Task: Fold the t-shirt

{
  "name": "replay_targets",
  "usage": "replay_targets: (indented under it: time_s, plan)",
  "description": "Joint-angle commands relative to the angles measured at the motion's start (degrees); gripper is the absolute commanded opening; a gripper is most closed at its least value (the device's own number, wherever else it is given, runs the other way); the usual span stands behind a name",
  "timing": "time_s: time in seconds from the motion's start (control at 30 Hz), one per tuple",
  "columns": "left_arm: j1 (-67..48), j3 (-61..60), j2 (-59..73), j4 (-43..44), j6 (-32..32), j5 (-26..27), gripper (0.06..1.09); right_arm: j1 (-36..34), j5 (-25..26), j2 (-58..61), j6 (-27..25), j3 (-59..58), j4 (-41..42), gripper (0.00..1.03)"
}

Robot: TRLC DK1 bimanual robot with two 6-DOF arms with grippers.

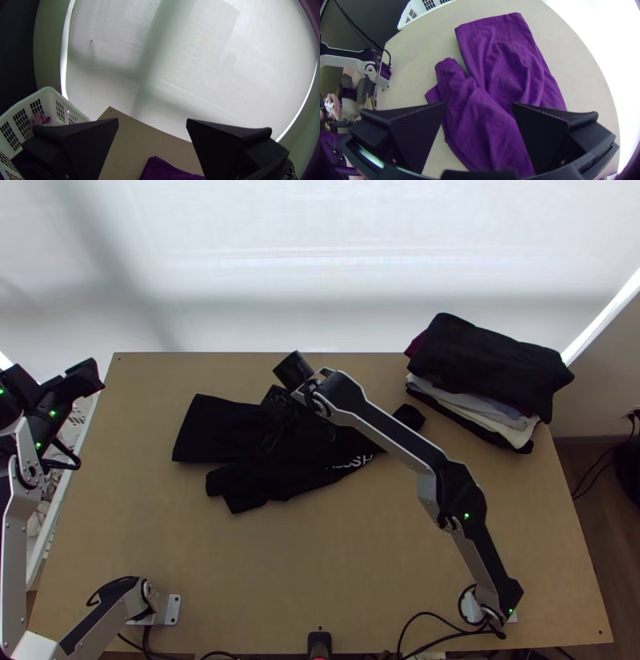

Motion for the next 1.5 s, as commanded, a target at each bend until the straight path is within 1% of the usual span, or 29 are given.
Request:
replay_targets:
  time_s: [0.0, 0.13, 0.73, 0.77, 0.8, 0.83, 0.9, 0.93, 1.07, 1.2, 1.27, 1.3, 1.47]
  plan:
    - [0.26, -1.3, -0.99, 0.44, 0.47, 0.89, 1.05, 1.21, -0.24, 2.88, -1.18, 1.44, -0.15, 0.86]
    - [0.17, -1.82, -0.99, 0.61, 0.38, 0.89, 1.05, 2.0, -0.15, 4.55, -1.01, 1.0, -0.15, 0.73]
    - [0.26, -3.76, -1.17, 1.76, 0.2, 0.89, 1.05, 3.5, 0.03, 8.94, -1.8, 1.0, 0.29, 0.72]
    - [0.26, -3.84, -1.25, 1.84, 0.2, 0.89, 1.05, 3.5, 0.11, 9.21, -1.8, 1.0, 0.47, 0.69]
    - [0.26, -4.02, -1.25, 1.93, 0.2, 0.89, 1.05, 3.5, 0.11, 9.29, -1.8, 1.0, 0.73, 0.56]
    - [0.26, -4.2, -1.25, 2.02, 0.29, 0.89, 1.05, 3.5, 0.29, 9.29, -1.8, 1.0, 1.17, 0.4]
    - [0.26, -4.37, -1.34, 2.02, 0.29, 0.89, 1.05, 3.41, 0.73, 9.29, -1.71, 1.0, 1.52, 0.06]
    - [0.26, -4.46, -1.34, 2.2, 0.29, 0.89, 1.05, 3.41, 0.73, 9.12, -1.53, 0.91, 1.61, 0.03]
    - [0.17, -4.55, -1.17, 3.16, 0.29, 0.98, 1.05, 3.41, 0.64, 5.95, -1.53, -1.9, 2.49, 0.03]
    - [-0.18, -4.46, -0.82, 3.6, 0.11, 0.98, 1.05, 3.5, 0.73, -1.61, -0.83, -9.11, 8.38, 0.03]
    - [-0.36, -4.55, -0.64, 3.6, 0.11, 0.98, 1.05, 3.41, 2.4, -4.86, 0.84, -11.39, 11.28, 0.03]
    - [-0.53, -4.64, -0.46, 3.78, 0.11, 0.98, 1.05, 3.32, 2.58, -5.74, 1.89, -11.48, 11.19, 0.03]
    - [-2.2, -5.78, 1.03, 4.22, 0.11, 1.07, 1.05, 2.79, 3.28, -12.86, 2.95, -15.35, 11.28, 0.03]
